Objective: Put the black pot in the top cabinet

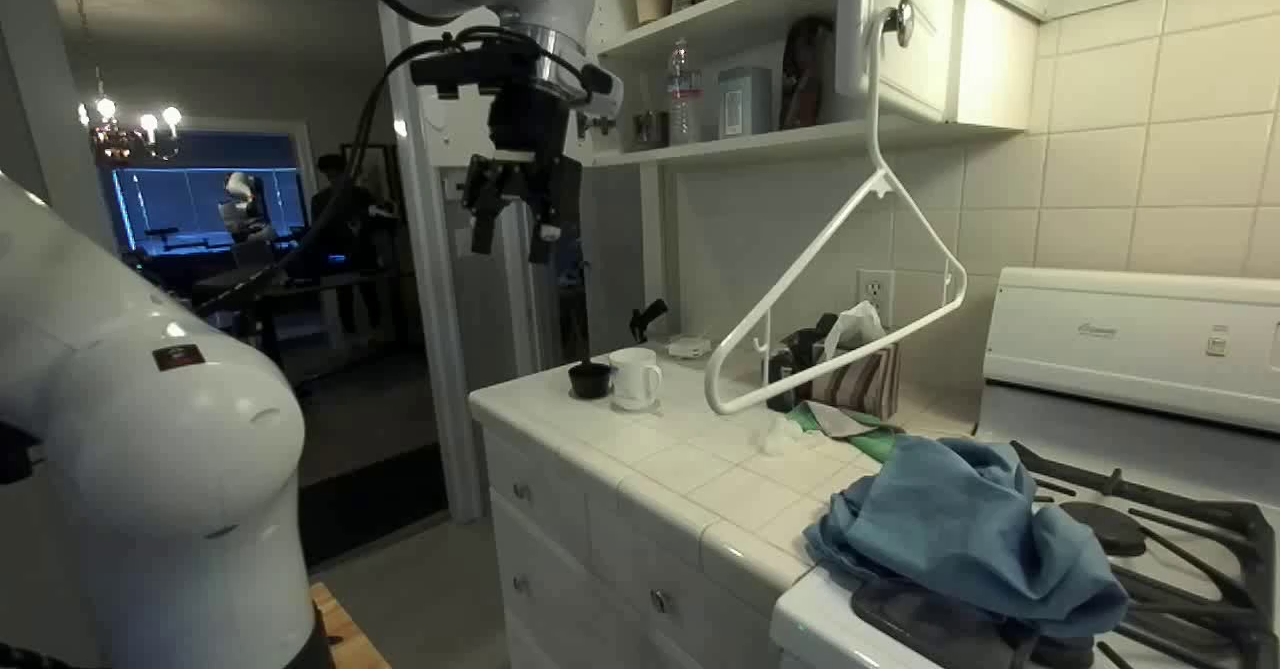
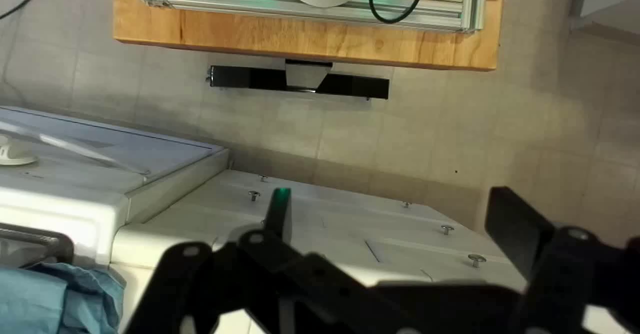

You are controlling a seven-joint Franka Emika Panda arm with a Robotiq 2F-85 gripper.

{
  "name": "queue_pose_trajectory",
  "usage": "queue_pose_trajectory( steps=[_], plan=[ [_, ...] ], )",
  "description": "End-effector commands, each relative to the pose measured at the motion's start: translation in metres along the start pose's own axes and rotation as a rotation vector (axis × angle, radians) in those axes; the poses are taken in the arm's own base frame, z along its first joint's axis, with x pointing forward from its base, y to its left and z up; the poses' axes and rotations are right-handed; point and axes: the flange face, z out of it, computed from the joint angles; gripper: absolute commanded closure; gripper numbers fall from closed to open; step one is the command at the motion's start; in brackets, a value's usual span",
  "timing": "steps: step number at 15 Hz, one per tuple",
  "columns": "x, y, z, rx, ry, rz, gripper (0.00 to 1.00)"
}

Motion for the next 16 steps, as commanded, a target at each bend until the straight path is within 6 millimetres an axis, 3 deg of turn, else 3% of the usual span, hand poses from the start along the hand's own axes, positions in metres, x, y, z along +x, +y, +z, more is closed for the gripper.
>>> queue_pose_trajectory(
  steps=[1, 6, 8, 16],
  plan=[
    [0.000, 0.000, -0.001, 0.000, -0.001, 0.000, 0.00],
    [0.000, 0.000, -0.001, 0.000, -0.001, 0.000, 0.00],
    [0.005, -0.012, 0.003, 0.010, 0.014, -0.096, 0.00],
    [0.051, -0.123, 0.033, -0.192, 0.182, -0.392, 0.00]
  ],
)
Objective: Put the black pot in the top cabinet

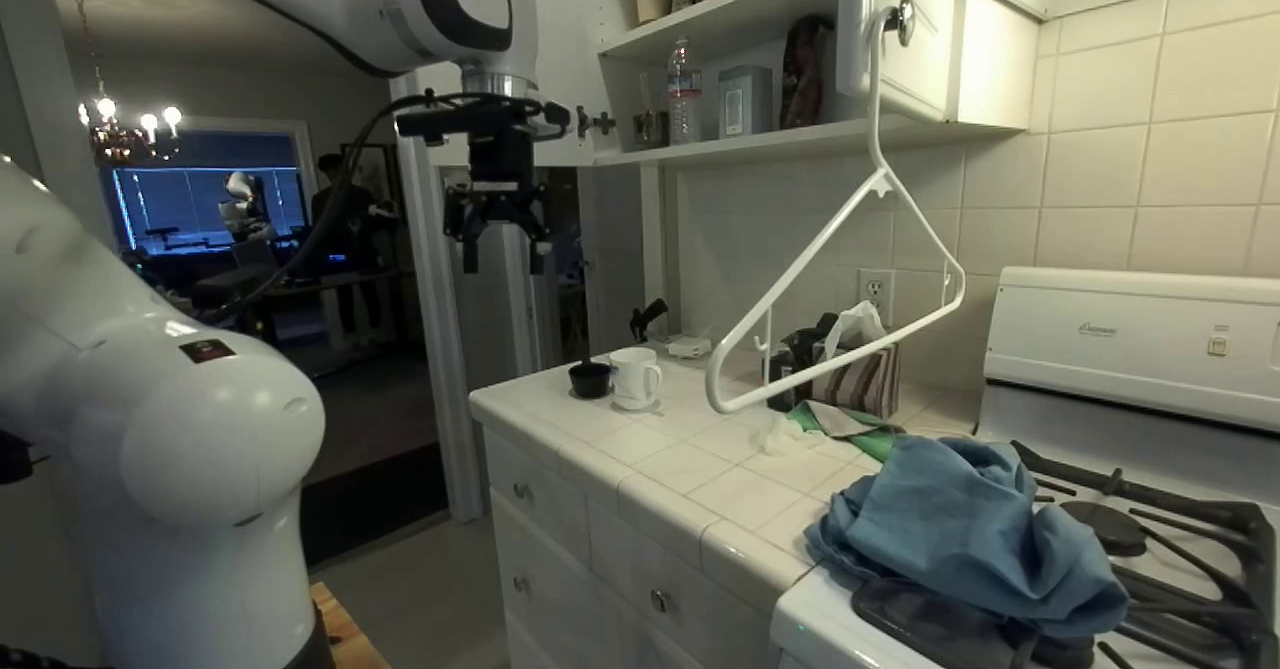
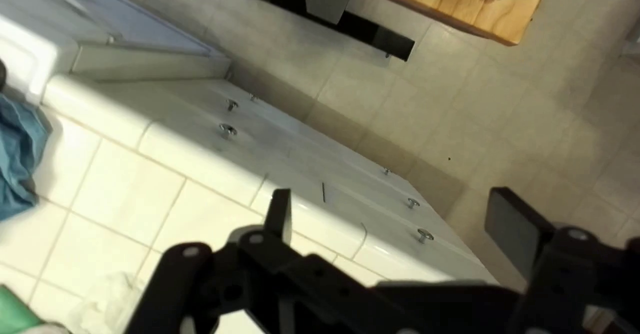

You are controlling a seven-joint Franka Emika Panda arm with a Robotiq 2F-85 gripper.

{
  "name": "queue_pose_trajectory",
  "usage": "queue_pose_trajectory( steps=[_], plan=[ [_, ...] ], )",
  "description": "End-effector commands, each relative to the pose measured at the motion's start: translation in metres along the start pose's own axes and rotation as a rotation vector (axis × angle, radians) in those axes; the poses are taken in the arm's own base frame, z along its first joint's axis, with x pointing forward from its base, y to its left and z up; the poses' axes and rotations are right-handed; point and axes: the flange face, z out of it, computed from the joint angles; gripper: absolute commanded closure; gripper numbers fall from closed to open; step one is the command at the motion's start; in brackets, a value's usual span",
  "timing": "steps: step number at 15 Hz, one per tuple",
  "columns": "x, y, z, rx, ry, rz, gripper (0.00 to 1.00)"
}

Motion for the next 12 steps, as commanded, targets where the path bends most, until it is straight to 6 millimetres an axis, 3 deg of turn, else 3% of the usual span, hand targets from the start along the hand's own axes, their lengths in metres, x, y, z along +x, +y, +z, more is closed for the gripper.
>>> queue_pose_trajectory(
  steps=[1, 6, 12],
  plan=[
    [0.037, -0.034, 0.018, -0.080, 0.064, -0.120, 0.00],
    [0.102, -0.059, 0.043, -0.150, 0.103, -0.255, 0.00],
    [0.181, -0.076, 0.049, -0.316, 0.169, -0.361, 0.00]
  ],
)
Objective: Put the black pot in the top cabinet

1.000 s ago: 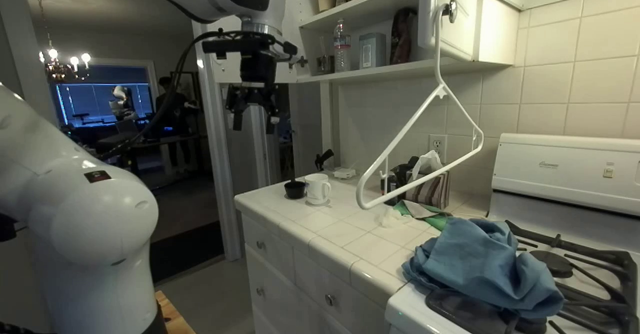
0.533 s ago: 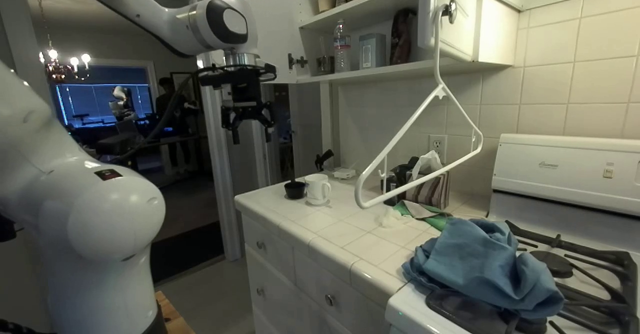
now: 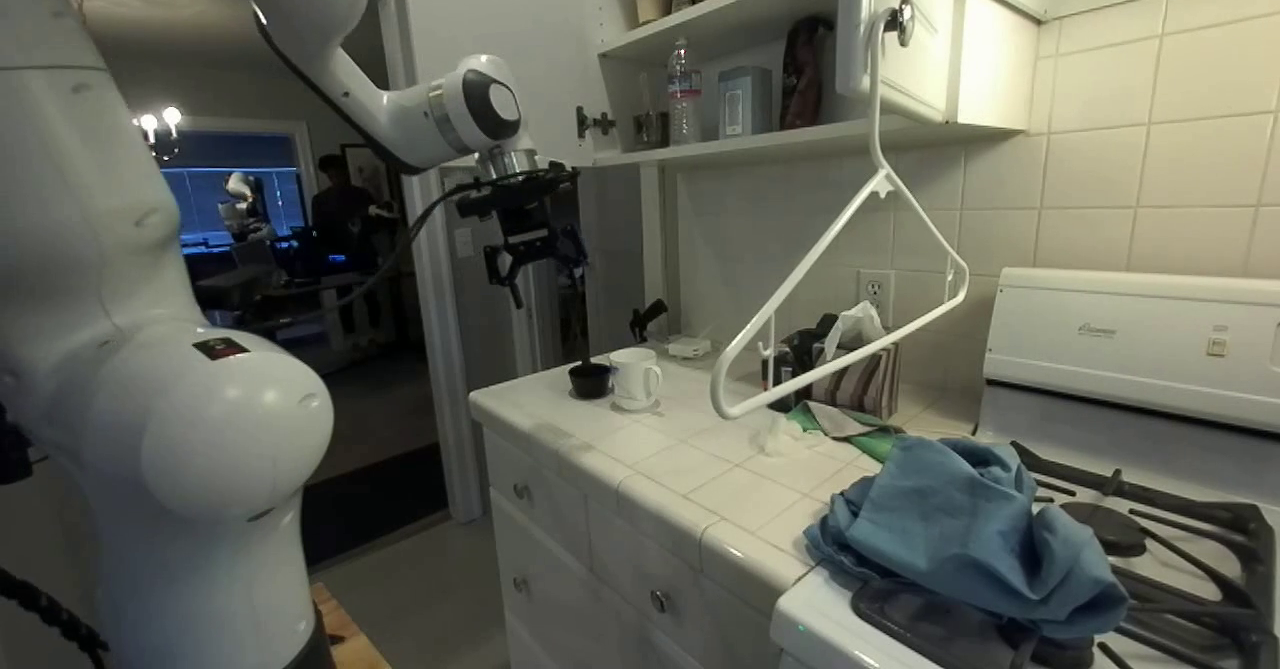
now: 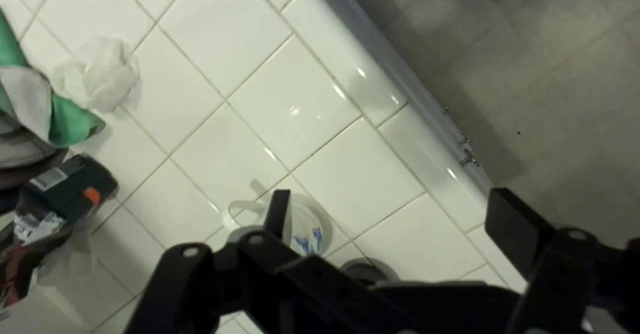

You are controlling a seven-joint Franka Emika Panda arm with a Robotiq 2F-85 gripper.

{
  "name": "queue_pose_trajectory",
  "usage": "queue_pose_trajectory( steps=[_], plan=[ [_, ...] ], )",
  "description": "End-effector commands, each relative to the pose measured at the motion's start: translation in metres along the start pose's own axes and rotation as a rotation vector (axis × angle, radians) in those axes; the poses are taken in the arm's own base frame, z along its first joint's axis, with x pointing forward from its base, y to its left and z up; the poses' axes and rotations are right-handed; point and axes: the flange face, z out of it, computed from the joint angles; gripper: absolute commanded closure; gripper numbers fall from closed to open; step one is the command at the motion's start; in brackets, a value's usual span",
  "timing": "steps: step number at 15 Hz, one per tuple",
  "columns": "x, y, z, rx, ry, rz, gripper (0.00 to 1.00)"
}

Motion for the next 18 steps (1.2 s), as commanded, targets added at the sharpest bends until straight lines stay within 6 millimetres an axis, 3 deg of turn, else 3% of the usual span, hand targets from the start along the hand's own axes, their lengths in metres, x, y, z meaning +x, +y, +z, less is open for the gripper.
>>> queue_pose_trajectory(
  steps=[1, 7, 8, 11, 18],
  plan=[
    [0.057, 0.002, 0.011, -0.089, 0.018, -0.066, 0.00],
    [0.129, -0.002, 0.034, -0.232, 0.038, -0.083, 0.00],
    [0.102, 0.000, 0.030, -0.192, 0.032, -0.099, 0.00],
    [0.124, -0.004, 0.038, -0.204, 0.041, -0.094, 0.00],
    [0.134, -0.008, 0.042, -0.203, 0.058, -0.104, 0.00]
  ],
)
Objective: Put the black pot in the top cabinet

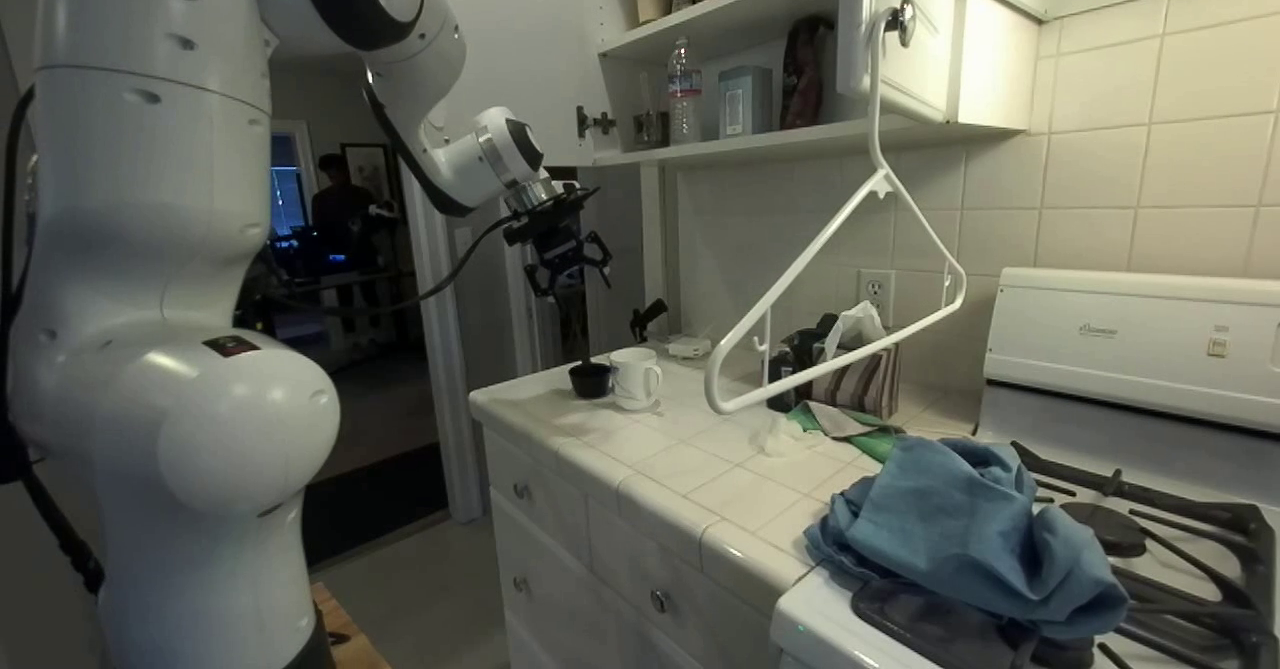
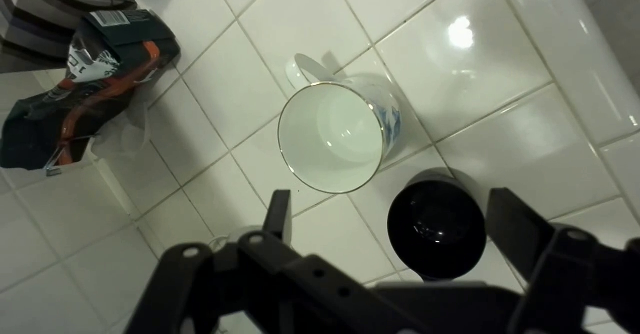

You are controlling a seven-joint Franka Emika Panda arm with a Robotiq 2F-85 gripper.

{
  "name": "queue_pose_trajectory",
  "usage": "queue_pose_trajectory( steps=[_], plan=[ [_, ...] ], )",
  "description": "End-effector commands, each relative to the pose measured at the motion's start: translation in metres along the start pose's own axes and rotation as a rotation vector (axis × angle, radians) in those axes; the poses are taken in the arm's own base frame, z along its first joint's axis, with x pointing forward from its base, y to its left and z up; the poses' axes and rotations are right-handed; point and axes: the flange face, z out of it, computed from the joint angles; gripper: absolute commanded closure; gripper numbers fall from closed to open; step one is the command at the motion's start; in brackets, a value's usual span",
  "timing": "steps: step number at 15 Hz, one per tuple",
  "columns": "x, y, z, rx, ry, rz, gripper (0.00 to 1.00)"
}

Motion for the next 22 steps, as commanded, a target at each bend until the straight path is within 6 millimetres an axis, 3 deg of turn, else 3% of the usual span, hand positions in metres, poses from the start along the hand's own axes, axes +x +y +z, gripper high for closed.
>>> queue_pose_trajectory(
  steps=[1, 6, 10, 16, 22],
  plan=[
    [0.017, -0.011, 0.007, 0.005, 0.022, -0.040, 0.00],
    [0.069, -0.040, 0.023, 0.040, 0.079, -0.224, 0.00],
    [0.100, -0.042, 0.049, 0.091, 0.088, -0.322, 0.00],
    [0.117, -0.019, 0.083, 0.240, 0.124, -0.438, 0.00],
    [0.126, -0.013, 0.112, 0.366, 0.102, -0.520, 0.00]
  ],
)
